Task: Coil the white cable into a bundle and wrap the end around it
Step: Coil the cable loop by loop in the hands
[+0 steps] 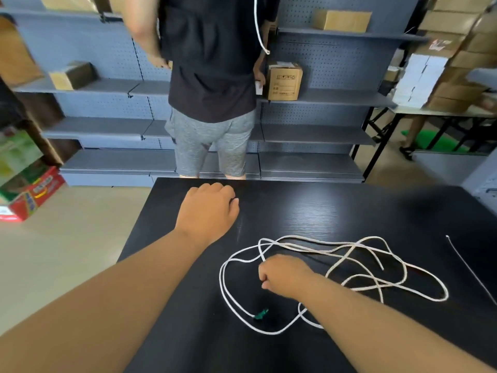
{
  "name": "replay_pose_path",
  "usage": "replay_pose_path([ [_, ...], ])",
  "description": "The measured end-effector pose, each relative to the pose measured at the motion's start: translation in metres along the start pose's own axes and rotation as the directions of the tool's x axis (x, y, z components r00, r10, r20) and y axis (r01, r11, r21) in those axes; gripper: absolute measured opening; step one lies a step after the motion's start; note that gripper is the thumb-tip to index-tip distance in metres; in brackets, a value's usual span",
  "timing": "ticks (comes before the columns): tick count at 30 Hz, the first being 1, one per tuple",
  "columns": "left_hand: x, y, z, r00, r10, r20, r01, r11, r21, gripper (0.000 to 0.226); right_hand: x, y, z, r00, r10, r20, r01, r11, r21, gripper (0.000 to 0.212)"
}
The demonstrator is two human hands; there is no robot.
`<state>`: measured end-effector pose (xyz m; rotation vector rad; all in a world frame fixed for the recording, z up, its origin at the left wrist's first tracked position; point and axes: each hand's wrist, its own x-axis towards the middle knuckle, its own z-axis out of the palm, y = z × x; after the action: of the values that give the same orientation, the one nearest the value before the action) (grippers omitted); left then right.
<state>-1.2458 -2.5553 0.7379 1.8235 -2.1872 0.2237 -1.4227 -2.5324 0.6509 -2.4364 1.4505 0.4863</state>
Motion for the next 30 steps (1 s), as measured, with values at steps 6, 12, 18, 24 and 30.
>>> replay_pose_path([
  [6, -0.009, -0.014, 0.007, 0.999, -0.033, 0.017, 0.033, 0.999, -0.007, 0.031, 0.007, -0.025, 0.025, 0.989, -0.078, 0.126, 0.081, 0.997, -0.014, 0.019],
  [12, -0.012, -0.021, 0.014, 0.997, -0.064, 0.031, 0.064, 0.998, -0.009, 0.032, 0.014, -0.031, 0.038, 0.987, -0.088, 0.132, 0.093, 0.995, -0.03, 0.019],
  [18, -0.009, -0.024, 0.017, 0.997, -0.062, 0.04, 0.062, 0.998, -0.005, 0.032, 0.019, -0.034, 0.053, 0.987, -0.076, 0.142, 0.079, 0.997, -0.014, 0.029],
  [24, -0.004, -0.024, 0.021, 0.998, -0.047, 0.039, 0.047, 0.999, -0.008, 0.032, 0.023, -0.03, 0.047, 0.994, -0.063, 0.09, 0.064, 0.998, -0.017, 0.023],
  [30, 0.006, -0.022, 0.019, 1.0, -0.031, 0.005, 0.031, 0.999, -0.026, 0.031, 0.027, -0.013, -0.017, 0.992, -0.092, -0.084, 0.089, 0.995, -0.046, 0.024],
])
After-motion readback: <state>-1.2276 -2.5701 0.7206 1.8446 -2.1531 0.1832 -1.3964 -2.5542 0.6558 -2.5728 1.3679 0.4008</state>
